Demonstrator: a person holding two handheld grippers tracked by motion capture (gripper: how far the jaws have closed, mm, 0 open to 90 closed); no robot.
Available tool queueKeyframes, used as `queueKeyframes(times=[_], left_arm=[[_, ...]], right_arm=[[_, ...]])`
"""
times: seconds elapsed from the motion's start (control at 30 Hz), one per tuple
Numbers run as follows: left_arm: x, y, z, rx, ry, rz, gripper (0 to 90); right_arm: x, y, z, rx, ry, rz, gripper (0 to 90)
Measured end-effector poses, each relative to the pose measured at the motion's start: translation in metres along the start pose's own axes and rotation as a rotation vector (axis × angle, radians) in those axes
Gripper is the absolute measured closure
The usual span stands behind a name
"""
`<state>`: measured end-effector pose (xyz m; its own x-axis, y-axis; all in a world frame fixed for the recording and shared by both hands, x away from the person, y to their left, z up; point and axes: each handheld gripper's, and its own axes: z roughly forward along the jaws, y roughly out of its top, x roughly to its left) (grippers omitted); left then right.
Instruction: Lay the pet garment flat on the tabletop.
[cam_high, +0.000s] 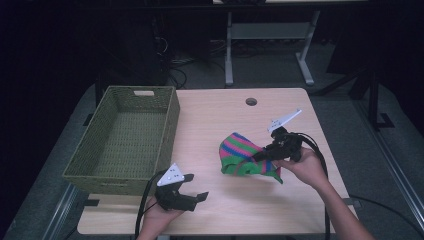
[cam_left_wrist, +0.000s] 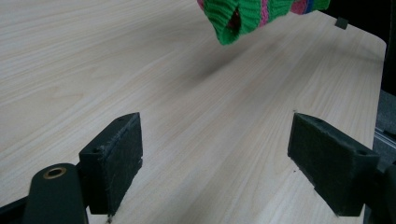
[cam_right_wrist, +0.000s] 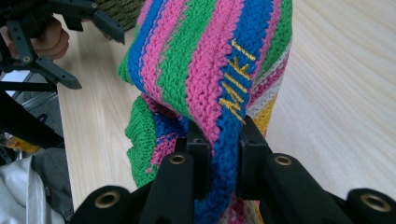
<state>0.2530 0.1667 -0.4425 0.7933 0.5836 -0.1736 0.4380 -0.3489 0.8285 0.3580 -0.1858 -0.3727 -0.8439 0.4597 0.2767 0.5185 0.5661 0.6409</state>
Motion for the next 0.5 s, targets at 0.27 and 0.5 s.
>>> queueKeyframes(times=[0.27,0.5], left_arm=[[0.001,0.000,-0.001,-0.012,0.000,-0.004,17.5],[0.002,-0.001,-0.001,-0.008,-0.004,-0.014,17.5]], right_arm=[[0.008,-0.008,0.002,0.001,0.009,-0.012,78.4],[0.012,-0.014,0.008,0.008,0.023,-0.009,78.3]])
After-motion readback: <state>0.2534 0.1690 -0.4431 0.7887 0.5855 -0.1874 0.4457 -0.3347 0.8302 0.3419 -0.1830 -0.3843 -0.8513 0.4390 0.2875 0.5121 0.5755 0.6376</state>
